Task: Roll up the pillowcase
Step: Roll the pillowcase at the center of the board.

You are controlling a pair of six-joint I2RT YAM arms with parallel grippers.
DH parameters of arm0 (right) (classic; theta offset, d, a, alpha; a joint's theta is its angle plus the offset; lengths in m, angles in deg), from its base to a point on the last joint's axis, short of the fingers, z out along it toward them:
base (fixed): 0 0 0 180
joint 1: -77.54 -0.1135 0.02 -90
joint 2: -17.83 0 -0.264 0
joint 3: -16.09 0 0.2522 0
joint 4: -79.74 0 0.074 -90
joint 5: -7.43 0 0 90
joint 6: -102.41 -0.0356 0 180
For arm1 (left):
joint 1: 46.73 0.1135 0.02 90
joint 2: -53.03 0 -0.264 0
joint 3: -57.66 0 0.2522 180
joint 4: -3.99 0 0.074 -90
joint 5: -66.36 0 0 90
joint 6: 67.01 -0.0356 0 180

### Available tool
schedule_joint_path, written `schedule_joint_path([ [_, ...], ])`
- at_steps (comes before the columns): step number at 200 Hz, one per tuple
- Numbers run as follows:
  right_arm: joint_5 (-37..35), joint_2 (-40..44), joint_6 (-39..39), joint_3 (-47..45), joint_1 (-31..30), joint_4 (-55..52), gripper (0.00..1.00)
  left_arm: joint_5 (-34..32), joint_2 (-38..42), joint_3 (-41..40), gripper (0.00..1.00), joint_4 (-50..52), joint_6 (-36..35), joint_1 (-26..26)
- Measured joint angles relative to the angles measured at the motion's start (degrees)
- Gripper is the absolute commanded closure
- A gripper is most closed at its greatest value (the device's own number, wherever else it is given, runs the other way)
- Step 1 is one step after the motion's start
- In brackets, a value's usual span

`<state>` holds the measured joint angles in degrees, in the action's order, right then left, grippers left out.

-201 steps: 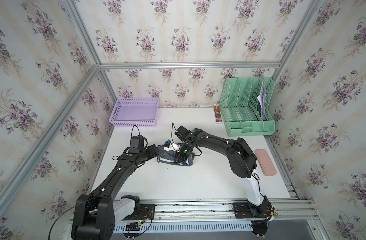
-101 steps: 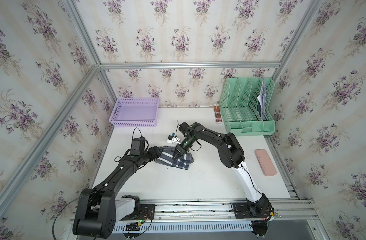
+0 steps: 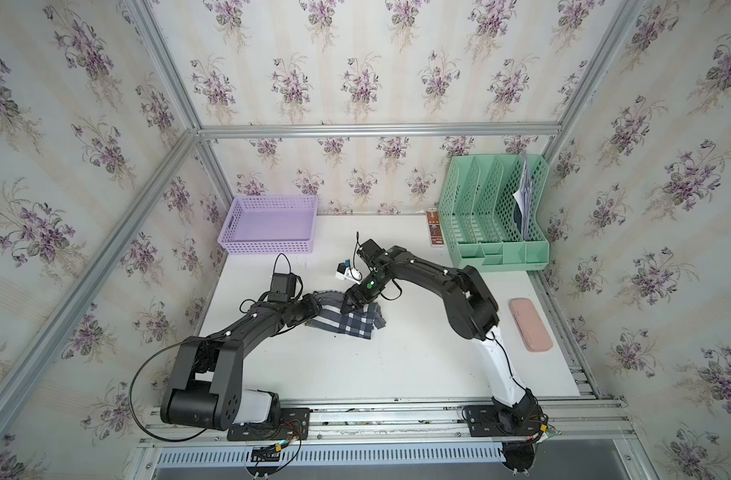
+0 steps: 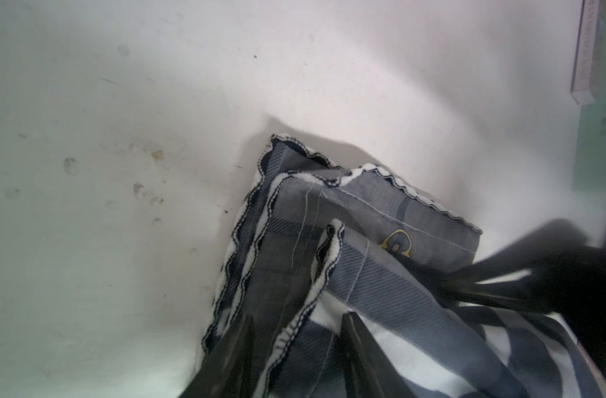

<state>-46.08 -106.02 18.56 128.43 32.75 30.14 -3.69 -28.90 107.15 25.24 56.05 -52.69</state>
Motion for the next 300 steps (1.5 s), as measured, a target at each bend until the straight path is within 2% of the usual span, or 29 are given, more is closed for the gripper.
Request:
schedule_joint_path([
  [17,-13.88,14.14,3.54,-13.55,-5.79,13.44,0.00,-0.24,-1.01,0.13,0.54,0.57,0.04,0.02],
  [27,-21.62,19.41,7.50,-21.62,-10.29,22.38,0.00,-0.26,-1.20,0.33,0.54,0.66,0.07,0.04],
  [37,-30.49,22.36,12.66,-29.88,-15.87,31.19,0.00,-0.28,-1.36,0.59,0.53,0.72,0.07,0.04],
  [52,-40.81,21.70,19.87,-37.46,-21.51,36.33,0.00,-0.33,-1.42,0.85,0.52,0.76,0.09,0.04],
  [84,-55.76,17.38,25.99,-38.49,-24.11,44.06,0.00,-0.39,-1.29,0.94,0.51,0.87,0.09,0.04],
  [111,-61.57,12.68,29.07,-37.38,-24.17,47.58,0.01,-0.48,-1.16,0.94,0.50,0.90,0.09,0.04],
  [127,-63.93,9.90,30.27,-35.76,-23.82,48.81,0.09,-0.48,-1.16,0.94,0.49,0.90,0.09,0.04],
  [136,-63.67,8.92,30.51,-34.80,-23.47,48.85,0.23,-0.48,-1.09,0.94,0.48,0.92,0.09,0.09],
  [151,-62.23,7.67,30.93,-33.00,-22.62,46.84,0.62,-0.57,-0.42,0.98,0.45,1.09,0.09,0.15],
  [161,-61.00,7.48,30.69,-32.11,-22.25,44.39,0.85,-0.68,0.15,1.14,0.34,1.42,0.09,0.15],
  [168,-59.80,7.61,30.03,-31.30,-22.03,42.03,1.00,-0.94,1.01,1.22,0.29,1.97,0.09,0.13],
  [182,-56.41,8.00,28.74,-28.52,-21.14,36.46,1.00,-1.79,3.58,1.49,0.23,3.28,0.42,0.20],
  [205,-45.33,7.91,24.79,-20.46,-18.10,24.83,1.00,-3.43,8.02,2.08,0.17,5.22,1.11,0.52],
  [257,-17.57,2.78,15.50,-6.75,-8.09,1.55,1.00,-6.29,15.76,1.53,0.16,8.72,3.28,1.95],
  [300,3.39,-1.75,7.67,-0.15,-0.87,-6.36,1.00,-3.93,15.78,-1.07,0.16,8.98,3.93,2.12],
])
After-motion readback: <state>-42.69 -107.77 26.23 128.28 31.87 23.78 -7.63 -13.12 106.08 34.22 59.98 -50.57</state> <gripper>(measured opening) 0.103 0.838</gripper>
